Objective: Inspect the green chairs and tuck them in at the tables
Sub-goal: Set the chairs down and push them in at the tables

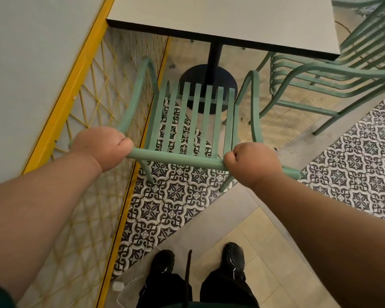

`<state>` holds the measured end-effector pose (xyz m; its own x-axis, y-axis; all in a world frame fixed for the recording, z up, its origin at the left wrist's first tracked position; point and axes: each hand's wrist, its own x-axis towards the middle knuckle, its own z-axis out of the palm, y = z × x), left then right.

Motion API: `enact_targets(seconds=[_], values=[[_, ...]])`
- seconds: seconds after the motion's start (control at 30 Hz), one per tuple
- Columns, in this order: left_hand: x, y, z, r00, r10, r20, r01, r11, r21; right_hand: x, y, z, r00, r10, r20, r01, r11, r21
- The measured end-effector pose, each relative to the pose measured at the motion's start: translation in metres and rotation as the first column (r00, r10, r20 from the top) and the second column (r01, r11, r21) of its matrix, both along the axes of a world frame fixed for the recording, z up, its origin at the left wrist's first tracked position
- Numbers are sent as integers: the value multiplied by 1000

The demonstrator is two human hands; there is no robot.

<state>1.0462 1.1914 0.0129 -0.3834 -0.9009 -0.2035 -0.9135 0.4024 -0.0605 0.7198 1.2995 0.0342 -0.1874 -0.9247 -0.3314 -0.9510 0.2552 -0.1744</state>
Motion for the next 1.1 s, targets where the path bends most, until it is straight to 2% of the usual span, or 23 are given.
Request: enact_targets(seconds=[0.23, 0.4, 0.43, 0.5, 0.57, 0.7, 0.9, 1.1], values=[[8, -10, -6, 1000, -7, -13, 7, 1000, 3, 3, -5, -5, 1000, 16, 12, -16, 1000, -8], [1, -3, 1, 999, 32, 19, -32, 999, -34, -3, 1, -3, 994, 56, 89, -51, 997, -52], [0, 0, 1, 999, 31, 20, -30, 997, -73, -6, 4, 0, 995, 66, 77, -60, 995, -82], [0, 6, 3, 999, 43, -33, -47, 990, -134, -17, 8, 3, 992, 122, -44, -126, 984, -127], [-3, 12, 5, 994, 53, -91, -65, 989, -135, -28, 12, 3, 980, 142, -138, -154, 985, -74], [-18, 12, 2, 997, 74, 3, -73, 994, -81, -32, 15, -9, 990, 111, -86, -102, 990, 97], [-20, 9, 2, 993, 104, -47, -106, 993, -43, -31, 11, -11, 992, 103, -68, -96, 991, 97], [-14, 1, 2, 995, 92, -26, -93, 995, -36, -27, 5, -12, 995, 87, -57, -81, 992, 93]])
